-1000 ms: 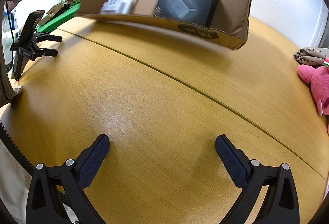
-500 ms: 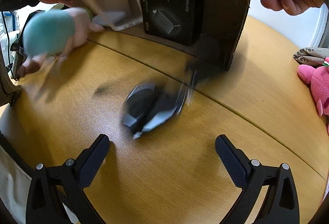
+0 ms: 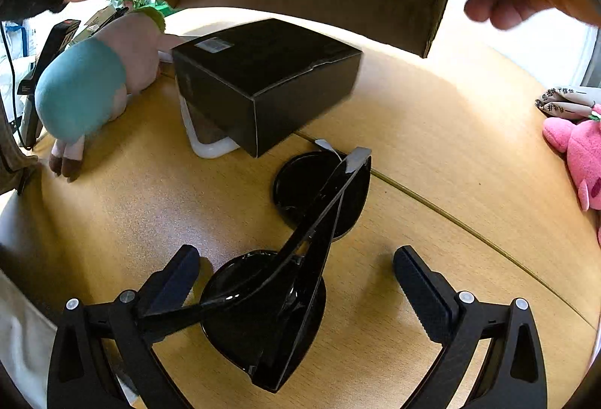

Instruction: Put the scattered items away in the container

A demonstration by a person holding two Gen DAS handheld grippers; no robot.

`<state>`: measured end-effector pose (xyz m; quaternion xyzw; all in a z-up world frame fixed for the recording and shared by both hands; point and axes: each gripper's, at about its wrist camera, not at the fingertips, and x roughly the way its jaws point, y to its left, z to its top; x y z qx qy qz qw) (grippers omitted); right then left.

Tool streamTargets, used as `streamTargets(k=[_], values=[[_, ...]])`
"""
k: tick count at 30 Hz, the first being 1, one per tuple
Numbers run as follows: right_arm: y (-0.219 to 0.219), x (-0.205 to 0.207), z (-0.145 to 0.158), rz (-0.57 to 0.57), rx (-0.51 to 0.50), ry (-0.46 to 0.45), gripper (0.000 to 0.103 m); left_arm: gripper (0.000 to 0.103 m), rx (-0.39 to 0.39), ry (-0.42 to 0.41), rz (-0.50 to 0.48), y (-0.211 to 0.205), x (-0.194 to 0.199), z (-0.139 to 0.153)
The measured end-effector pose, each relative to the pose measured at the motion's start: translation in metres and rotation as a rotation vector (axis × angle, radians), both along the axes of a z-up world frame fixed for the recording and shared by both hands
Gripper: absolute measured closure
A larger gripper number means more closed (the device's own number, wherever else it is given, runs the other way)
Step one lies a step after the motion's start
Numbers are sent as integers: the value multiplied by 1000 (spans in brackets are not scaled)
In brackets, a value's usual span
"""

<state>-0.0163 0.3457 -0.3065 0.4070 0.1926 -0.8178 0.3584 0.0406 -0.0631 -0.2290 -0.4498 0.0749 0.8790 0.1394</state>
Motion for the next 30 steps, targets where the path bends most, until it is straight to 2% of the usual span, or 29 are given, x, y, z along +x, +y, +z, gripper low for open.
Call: streamTargets(k=[30], values=[[1, -1, 0, -1, 1, 0, 0, 0, 1, -1, 18, -2, -3, 7]])
